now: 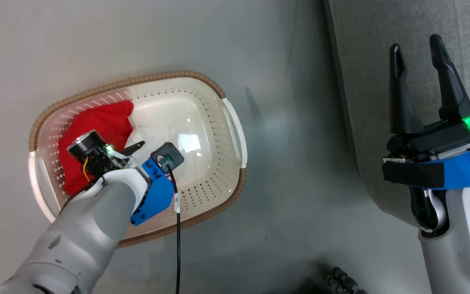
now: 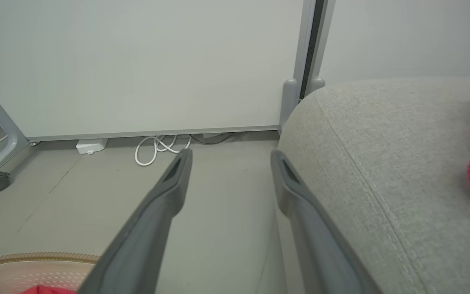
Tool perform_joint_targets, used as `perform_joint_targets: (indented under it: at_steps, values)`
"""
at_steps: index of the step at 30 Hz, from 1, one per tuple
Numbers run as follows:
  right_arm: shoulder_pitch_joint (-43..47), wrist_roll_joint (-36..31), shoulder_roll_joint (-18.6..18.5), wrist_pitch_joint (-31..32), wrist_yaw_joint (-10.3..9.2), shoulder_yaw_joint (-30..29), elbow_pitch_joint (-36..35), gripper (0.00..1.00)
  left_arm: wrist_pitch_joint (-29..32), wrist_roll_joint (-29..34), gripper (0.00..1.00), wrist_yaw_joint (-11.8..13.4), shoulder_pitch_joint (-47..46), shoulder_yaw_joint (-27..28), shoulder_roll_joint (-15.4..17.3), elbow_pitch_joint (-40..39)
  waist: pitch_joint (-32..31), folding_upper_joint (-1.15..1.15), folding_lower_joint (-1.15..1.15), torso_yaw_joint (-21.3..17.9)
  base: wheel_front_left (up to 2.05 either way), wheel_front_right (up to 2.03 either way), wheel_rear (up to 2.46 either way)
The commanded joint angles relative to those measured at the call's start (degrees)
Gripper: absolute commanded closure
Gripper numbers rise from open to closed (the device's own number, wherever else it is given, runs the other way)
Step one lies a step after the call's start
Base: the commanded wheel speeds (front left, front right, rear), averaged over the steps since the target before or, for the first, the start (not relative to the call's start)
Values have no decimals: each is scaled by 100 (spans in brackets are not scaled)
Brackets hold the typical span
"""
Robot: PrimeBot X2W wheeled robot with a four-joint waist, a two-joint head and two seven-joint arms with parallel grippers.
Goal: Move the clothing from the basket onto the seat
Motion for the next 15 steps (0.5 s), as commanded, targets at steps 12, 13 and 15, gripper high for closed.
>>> perform_joint_targets:
  at_steps: [12,13,15]
  values:
    - [-285,52,1,-20,1,-12,-239,0,979,-403,0,1,-694,-552,308,150,804,0,-1,-38,0,0,0]
    - [-293,52,2,-20,1,-15,-261,0,1065,-462,0,1,-719,-538,309,160,847,0,-1,-35,0,0,0]
    - [-321,53,-13,-20,1,-15,-286,0,1267,-512,0,1,-779,-502,341,186,933,0,-1,-31,0,0,0]
